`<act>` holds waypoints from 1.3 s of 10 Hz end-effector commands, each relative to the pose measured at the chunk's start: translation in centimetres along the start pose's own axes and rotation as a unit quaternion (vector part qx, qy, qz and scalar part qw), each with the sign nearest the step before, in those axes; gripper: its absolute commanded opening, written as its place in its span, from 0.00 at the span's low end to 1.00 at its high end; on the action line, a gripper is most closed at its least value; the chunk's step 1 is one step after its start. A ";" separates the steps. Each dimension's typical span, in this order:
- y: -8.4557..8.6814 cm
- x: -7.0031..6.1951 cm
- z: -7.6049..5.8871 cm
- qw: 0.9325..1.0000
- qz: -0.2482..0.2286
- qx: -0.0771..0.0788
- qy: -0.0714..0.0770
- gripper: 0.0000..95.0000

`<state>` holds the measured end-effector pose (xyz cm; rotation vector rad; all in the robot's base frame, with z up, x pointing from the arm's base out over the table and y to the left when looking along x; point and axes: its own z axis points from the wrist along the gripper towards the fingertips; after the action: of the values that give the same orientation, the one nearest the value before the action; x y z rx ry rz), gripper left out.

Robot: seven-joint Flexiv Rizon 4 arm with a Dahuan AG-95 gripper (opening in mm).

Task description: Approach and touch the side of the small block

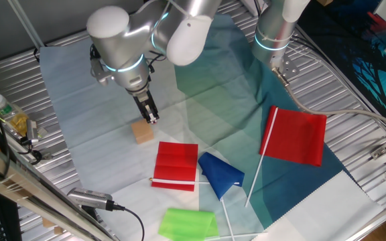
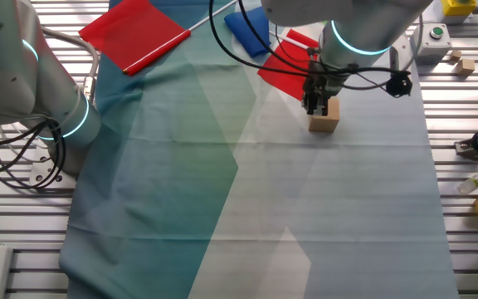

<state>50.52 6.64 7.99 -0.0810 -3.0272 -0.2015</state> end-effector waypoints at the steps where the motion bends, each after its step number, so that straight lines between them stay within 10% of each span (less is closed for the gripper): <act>1: 0.1 0.1 -0.6 1.000 0.001 0.002 0.005 0.00; 4: 1.6 -0.9 -2.0 0.999 0.014 0.035 0.012 0.00; 13: 4.6 -0.4 -2.9 0.999 0.035 0.027 -0.017 0.00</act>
<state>51.42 11.04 11.40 -0.1901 -3.0456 -0.1115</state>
